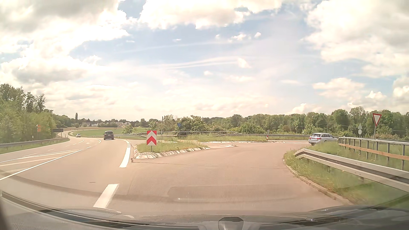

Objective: Follow the waypoints while adhering to traffic rules and regulations

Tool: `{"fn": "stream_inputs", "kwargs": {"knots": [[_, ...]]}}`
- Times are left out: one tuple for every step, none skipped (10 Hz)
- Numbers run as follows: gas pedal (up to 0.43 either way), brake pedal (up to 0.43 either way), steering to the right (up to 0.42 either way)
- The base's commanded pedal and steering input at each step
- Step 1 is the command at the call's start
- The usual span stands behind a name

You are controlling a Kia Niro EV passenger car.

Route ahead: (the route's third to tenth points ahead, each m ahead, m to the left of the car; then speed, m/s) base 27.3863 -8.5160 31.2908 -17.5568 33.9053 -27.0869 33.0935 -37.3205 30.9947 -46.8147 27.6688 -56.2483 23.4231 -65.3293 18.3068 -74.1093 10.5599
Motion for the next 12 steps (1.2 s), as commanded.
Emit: {"fn": "stream_inputs", "kwargs": {"knots": [[0.000,0.165,0.056],[0.000,0.171,0.065],[0.000,0.171,0.073],[0.000,0.177,0.082],[0.000,0.171,0.093],[0.000,0.171,0.104],[0.000,0.171,0.112],[0.000,0.165,0.121],[0.000,0.152,0.129],[0.000,0.140,0.137],[0.000,0.140,0.141],[0.000,0.134,0.147]]}}
